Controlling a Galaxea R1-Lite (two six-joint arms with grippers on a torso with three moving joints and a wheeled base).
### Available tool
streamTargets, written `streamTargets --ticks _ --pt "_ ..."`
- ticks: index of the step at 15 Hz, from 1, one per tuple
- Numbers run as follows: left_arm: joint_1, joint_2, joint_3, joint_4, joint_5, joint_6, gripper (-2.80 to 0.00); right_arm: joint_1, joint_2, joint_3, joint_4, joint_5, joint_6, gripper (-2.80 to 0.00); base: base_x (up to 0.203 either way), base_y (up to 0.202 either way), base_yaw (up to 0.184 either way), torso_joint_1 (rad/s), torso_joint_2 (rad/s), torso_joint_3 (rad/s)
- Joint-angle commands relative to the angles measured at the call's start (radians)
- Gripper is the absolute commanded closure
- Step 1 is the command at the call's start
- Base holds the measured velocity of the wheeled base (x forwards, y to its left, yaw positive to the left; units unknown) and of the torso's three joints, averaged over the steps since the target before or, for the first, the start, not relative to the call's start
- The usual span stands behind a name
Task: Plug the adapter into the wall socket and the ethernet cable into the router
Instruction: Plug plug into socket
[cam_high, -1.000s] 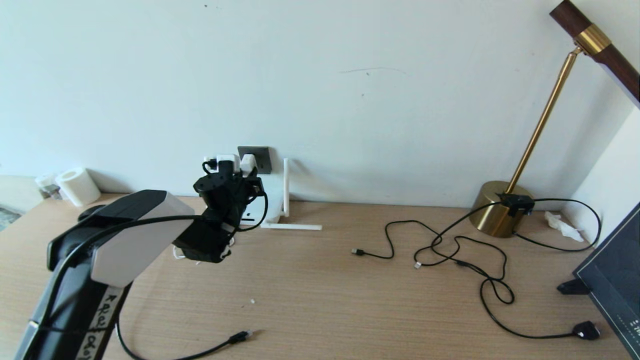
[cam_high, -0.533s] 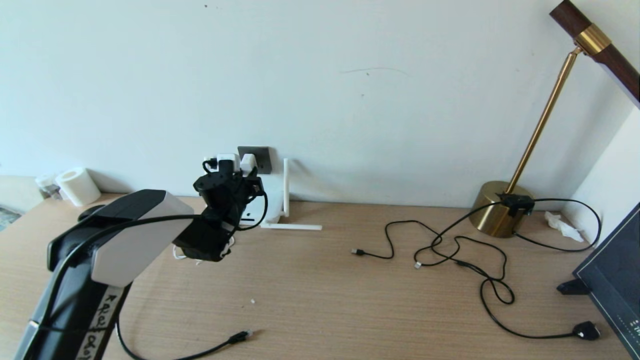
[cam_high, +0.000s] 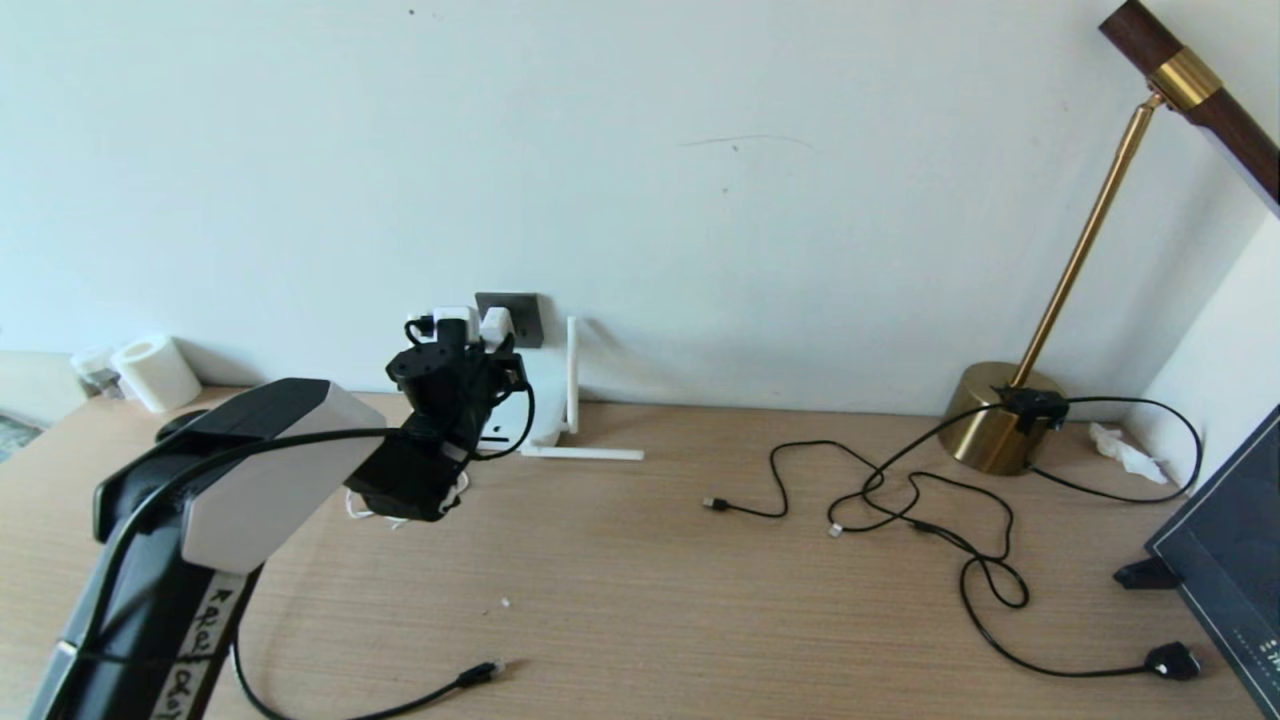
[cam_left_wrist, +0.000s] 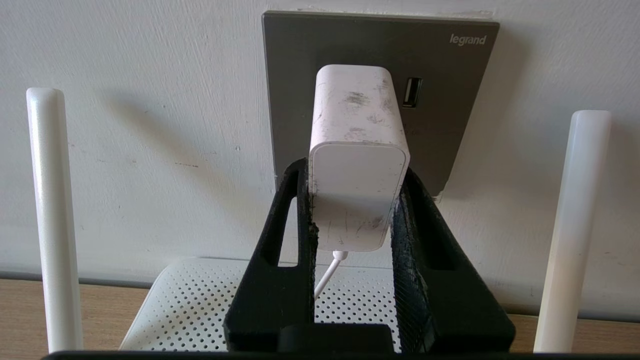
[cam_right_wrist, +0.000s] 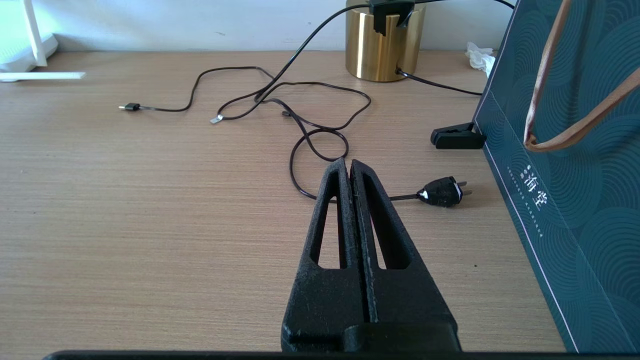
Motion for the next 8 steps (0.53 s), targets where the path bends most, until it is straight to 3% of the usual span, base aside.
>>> streamTargets --ticks 1,8 --pt "0.0 0.0 0.002 -0.006 0.003 0.0 0.0 0.0 0.002 0.0 -0.001 0.0 0.001 0.0 0.0 0.0 0.0 0.0 0.0 0.0" --pt "0.02 -0.013 0.004 0.024 -0.014 0.002 0.0 0.0 0.002 0.0 -0.001 0.0 0.001 0.0 0.0 0.0 0.0 0.0 0.0 0.0"
